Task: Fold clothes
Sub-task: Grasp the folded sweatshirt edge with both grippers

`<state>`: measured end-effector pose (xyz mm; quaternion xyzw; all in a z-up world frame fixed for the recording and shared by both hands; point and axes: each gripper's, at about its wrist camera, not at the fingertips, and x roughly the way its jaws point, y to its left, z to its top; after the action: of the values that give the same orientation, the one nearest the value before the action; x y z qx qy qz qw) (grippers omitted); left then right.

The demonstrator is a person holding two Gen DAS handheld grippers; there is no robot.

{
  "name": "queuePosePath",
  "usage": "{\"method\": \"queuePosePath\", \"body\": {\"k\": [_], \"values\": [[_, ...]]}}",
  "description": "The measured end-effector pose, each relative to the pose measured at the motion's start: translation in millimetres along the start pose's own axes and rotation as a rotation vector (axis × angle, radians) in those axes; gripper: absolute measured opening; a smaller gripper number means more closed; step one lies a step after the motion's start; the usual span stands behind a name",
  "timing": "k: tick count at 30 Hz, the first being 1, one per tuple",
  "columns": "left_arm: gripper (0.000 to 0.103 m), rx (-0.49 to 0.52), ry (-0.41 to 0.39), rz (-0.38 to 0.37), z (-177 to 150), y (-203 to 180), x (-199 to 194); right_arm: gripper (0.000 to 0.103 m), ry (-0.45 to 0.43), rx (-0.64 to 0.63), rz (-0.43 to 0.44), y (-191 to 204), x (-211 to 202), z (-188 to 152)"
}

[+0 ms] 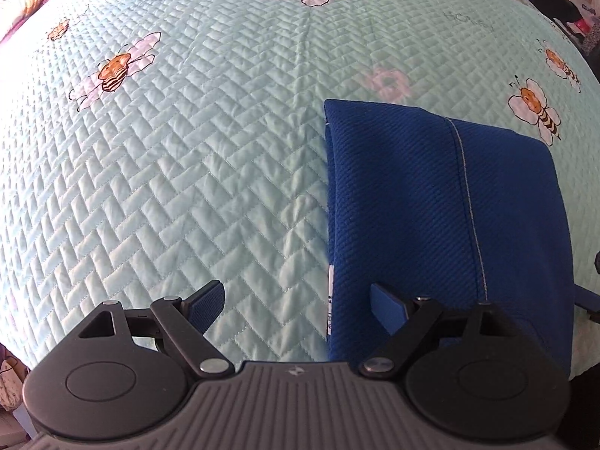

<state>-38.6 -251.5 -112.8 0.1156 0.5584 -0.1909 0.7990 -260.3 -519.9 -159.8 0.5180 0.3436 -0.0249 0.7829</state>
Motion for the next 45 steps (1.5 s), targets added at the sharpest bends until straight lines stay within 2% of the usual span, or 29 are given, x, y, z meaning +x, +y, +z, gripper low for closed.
{"method": "queuePosePath", "body": {"k": [4,9,11,13,14,15,20,24,25,27,33,36,41,43,44,45], "values": [[0.087,-0.092,0.027,-0.086,7,20,13,0.094,0.019,0.013,0.034,-7,6,6],[0.087,-0.191,0.019,-0.22,9,44,19,0.095,0.036,0.031,0.064,-10,10,14],[0.087,-0.197,0.016,-0.257,10,46,23,0.102,0.045,0.027,0.084,-10,13,15],[0.092,-0.198,0.017,-0.296,11,47,25,0.103,0.064,0.004,0.108,-6,18,15],[0.099,-0.196,0.024,-0.322,12,47,27,0.103,0.081,-0.015,0.102,-4,21,15],[0.103,-0.192,0.036,-0.353,14,46,29,0.103,0.097,-0.032,0.101,-1,24,16],[0.103,-0.184,0.11,-0.484,22,40,41,0.103,0.164,-0.034,0.114,2,35,24],[0.103,-0.27,0.199,-0.698,29,37,59,0.103,0.181,0.008,0.146,-2,41,35],[0.103,-0.278,0.222,-0.72,30,34,64,0.103,0.181,0.012,0.149,-1,43,38],[0.103,-0.271,0.237,-0.72,34,28,70,0.103,0.192,0.005,0.152,1,47,42],[0.103,-0.341,0.269,-0.812,45,30,87,0.103,0.261,-0.043,0.169,11,66,59],[0.103,-0.362,0.258,-0.838,46,31,89,0.103,0.281,-0.008,0.19,10,74,71],[0.103,-0.386,0.255,-0.905,44,35,94,0.102,0.334,-0.075,0.259,12,81,78],[0.103,-0.401,0.251,-0.914,42,36,93,0.097,0.332,-0.111,0.27,10,77,77],[0.103,-0.4,0.243,-0.906,41,36,90,0.088,0.328,-0.128,0.265,9,75,76],[0.103,-0.393,0.233,-0.892,41,33,87,0.073,0.319,-0.126,0.247,6,73,75]]}}
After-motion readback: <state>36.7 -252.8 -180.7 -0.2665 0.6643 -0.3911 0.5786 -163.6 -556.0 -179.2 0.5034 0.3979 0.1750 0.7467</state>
